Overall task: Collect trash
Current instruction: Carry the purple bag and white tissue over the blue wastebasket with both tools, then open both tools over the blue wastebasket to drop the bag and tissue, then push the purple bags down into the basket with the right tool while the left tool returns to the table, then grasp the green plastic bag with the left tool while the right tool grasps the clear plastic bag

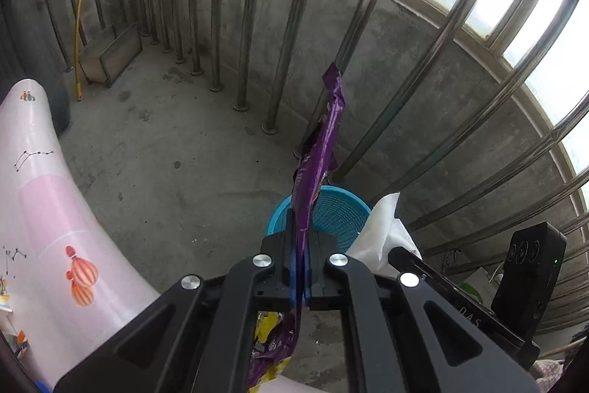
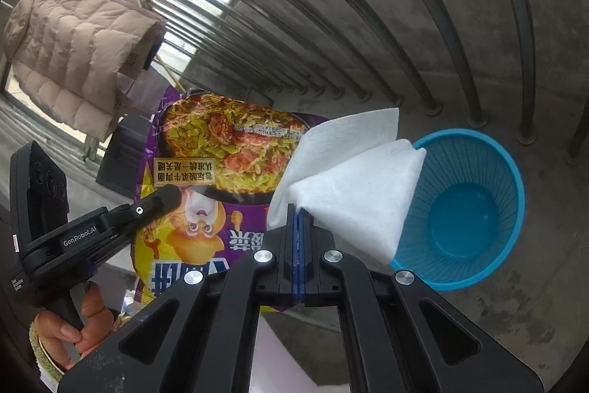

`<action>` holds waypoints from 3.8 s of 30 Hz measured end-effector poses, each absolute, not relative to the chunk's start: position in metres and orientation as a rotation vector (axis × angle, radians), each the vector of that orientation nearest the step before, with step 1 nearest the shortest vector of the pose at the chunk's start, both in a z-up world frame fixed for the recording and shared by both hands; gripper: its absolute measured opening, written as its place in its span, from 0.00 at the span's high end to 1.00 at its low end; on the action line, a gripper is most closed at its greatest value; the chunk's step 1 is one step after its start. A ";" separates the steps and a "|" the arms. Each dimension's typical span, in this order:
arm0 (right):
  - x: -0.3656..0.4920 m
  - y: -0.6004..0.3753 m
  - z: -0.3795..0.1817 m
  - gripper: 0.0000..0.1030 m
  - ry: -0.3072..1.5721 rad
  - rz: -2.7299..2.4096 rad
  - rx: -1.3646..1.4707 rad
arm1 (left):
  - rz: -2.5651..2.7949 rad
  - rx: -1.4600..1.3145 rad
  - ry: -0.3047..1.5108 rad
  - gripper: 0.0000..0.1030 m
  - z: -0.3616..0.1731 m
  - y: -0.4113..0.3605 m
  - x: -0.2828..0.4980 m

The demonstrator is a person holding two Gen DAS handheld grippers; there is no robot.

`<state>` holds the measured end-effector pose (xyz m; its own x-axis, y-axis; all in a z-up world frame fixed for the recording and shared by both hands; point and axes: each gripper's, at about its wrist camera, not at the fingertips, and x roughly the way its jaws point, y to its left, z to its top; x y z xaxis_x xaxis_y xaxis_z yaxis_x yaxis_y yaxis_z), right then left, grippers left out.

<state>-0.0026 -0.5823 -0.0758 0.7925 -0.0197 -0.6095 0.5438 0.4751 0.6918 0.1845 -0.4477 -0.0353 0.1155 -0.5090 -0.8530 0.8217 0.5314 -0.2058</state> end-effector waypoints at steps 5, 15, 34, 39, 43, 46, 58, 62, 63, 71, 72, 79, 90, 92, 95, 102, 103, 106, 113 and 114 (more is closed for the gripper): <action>0.003 -0.621 -0.133 1.00 0.669 -0.461 1.096 | -1.021 0.427 1.146 0.96 -0.102 -0.511 0.182; -0.022 -0.646 -0.194 0.58 0.821 -0.597 1.149 | -1.007 0.454 1.133 0.49 -0.125 -0.534 0.179; -0.044 -0.613 -0.116 0.53 0.627 -0.572 0.981 | -0.959 0.427 0.787 0.49 0.062 -0.386 0.153; -0.036 -0.617 -0.150 0.60 0.771 -0.593 0.973 | -0.879 0.471 0.757 0.49 0.099 -0.301 0.145; -0.022 -0.629 -0.203 0.73 0.977 -0.661 1.000 | -0.786 0.402 0.782 0.47 0.115 -0.198 0.147; -0.002 -0.642 -0.251 0.82 1.150 -0.718 0.932 | -0.663 0.316 0.774 0.43 0.123 -0.111 0.142; 0.112 -0.657 -0.396 0.89 1.757 -0.675 0.455 | -0.002 0.048 0.741 0.42 0.117 0.140 0.106; 0.120 -0.663 -0.423 0.86 1.904 -0.711 0.357 | 0.049 0.022 0.780 0.42 0.099 0.154 0.108; 0.121 -0.663 -0.424 0.82 1.914 -0.714 0.332 | 0.046 0.022 0.787 0.42 0.095 0.153 0.109; 0.113 -0.634 -0.327 0.51 1.552 -0.444 0.434 | -0.044 0.072 0.779 0.38 0.075 0.138 0.112; 0.106 -0.633 -0.308 0.51 1.498 -0.435 0.467 | -0.060 0.067 0.776 0.38 0.074 0.136 0.112; 0.055 -0.603 -0.151 0.50 1.008 -0.393 0.708 | -0.176 0.076 0.698 0.38 0.076 0.120 0.083; 0.059 -0.460 -0.004 0.50 0.741 0.021 0.668 | -0.416 0.085 0.630 0.37 0.066 0.095 0.019; 0.062 -0.443 -0.004 0.50 0.777 0.092 0.670 | -0.458 0.065 0.648 0.37 0.056 0.089 0.015; 0.059 -0.408 -0.005 0.50 0.853 0.171 0.660 | -0.517 0.045 0.664 0.37 0.042 0.077 0.011; 0.060 -0.348 -0.021 0.53 1.026 0.240 0.684 | -0.596 0.044 0.718 0.37 0.010 0.053 0.021; 0.059 -0.343 -0.021 0.53 1.042 0.243 0.693 | -0.602 0.048 0.728 0.37 0.006 0.049 0.023; 0.059 -0.332 -0.026 0.55 1.075 0.247 0.718 | -0.606 0.074 0.755 0.37 -0.006 0.040 0.026; 0.063 -0.328 -0.029 0.62 1.105 0.240 0.750 | -0.554 0.177 0.777 0.41 -0.026 0.018 0.034; 0.065 -0.328 -0.030 0.63 1.107 0.238 0.756 | -0.546 0.183 0.782 0.44 -0.028 0.016 0.035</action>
